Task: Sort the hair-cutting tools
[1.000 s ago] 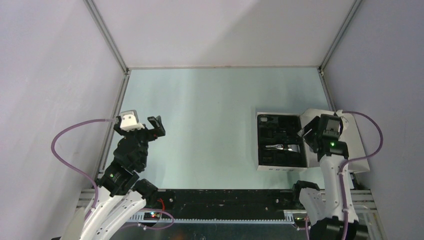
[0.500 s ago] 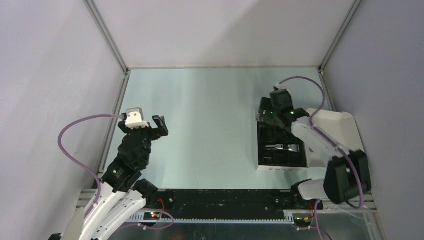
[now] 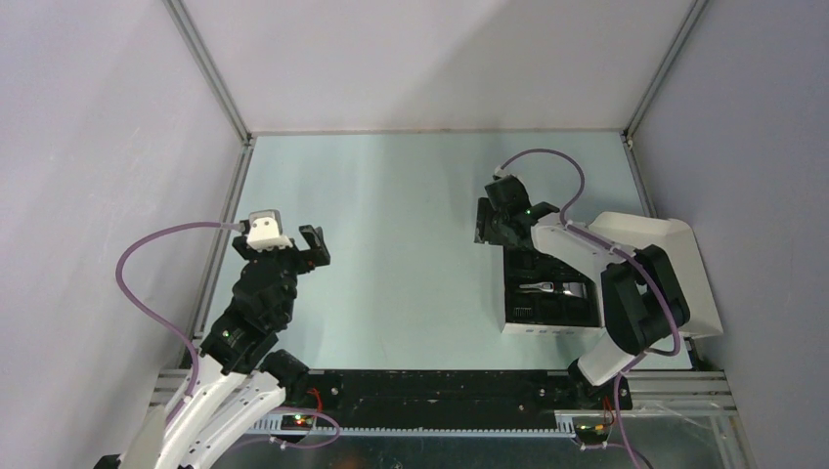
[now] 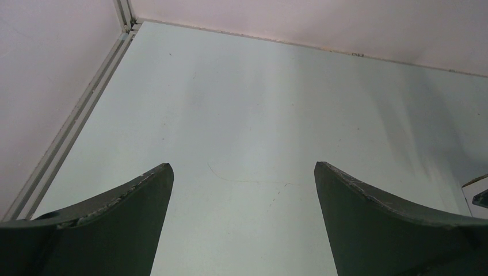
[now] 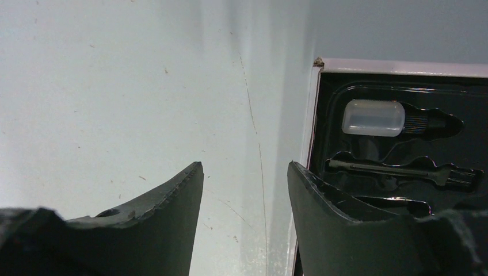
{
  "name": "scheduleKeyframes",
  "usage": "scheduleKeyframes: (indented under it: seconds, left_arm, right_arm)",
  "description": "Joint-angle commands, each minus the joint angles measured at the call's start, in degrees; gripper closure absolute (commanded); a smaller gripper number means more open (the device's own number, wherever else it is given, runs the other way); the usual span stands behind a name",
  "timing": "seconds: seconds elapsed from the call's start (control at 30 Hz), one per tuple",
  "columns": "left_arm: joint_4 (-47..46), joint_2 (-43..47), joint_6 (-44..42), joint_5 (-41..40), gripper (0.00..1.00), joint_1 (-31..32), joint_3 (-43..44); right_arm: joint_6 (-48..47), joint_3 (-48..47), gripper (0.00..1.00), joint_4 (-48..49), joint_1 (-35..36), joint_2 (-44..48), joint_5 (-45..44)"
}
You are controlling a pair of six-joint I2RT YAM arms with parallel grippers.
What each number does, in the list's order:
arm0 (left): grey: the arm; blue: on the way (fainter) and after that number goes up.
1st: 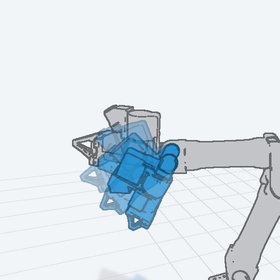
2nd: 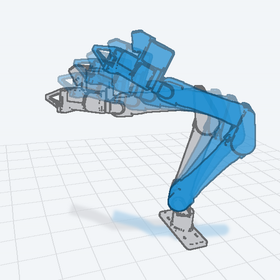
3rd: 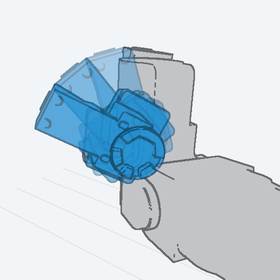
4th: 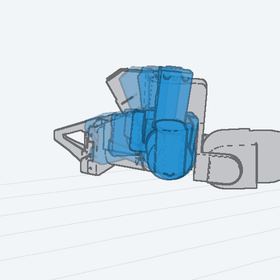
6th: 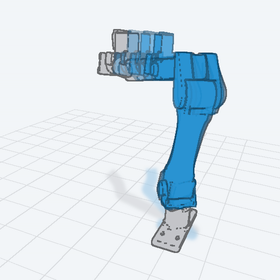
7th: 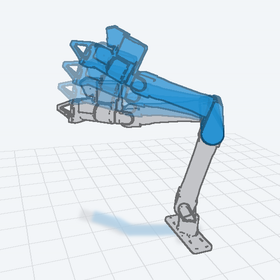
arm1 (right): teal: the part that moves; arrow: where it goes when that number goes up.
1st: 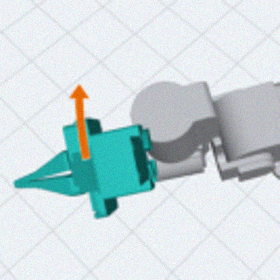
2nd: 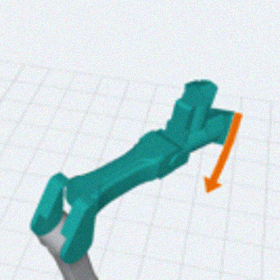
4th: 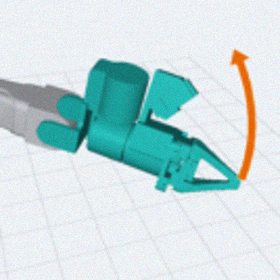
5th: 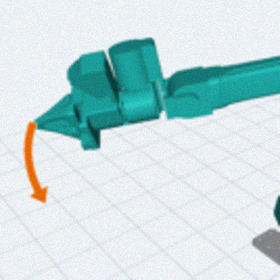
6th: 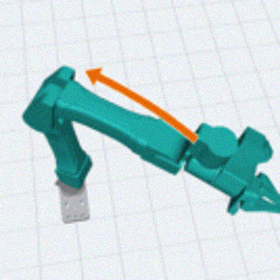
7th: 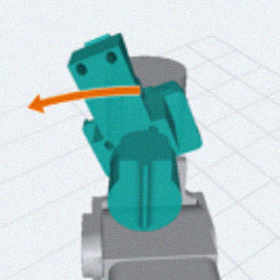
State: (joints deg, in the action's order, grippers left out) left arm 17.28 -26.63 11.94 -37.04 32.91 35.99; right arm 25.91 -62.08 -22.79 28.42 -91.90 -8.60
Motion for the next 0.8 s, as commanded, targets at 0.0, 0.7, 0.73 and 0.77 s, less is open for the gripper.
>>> scheduleKeyframes:
  seconds: [0.0, 0.7, 0.73, 0.77]
  left_arm:
    - [-1.5, 0.0, -0.6, 0.3, 0.0, 0.4, -0.1]
    - [-1.4, 0.7, -0.6, 0.0, 0.0, 0.4, -0.2]
    - [-1.4, 0.7, -0.6, 0.0, 0.0, 0.4, -0.2]
    - [-1.4, 0.8, -0.6, 0.0, 0.0, 0.4, -0.2]
  right_arm:
    - [0.5, -2.2, 0.41, 0.1, 0.5, -1.3, -1.6]
    - [-0.6, -3.0, 0.4, -2.6, 2.5, 0.3, -10.9]
    - [-0.5, -3.0, 0.41, -2.6, 2.5, -0.4, -10.5]
    - [-0.4, -3.1, 0.41, -2.5, 2.5, -0.7, -10.3]
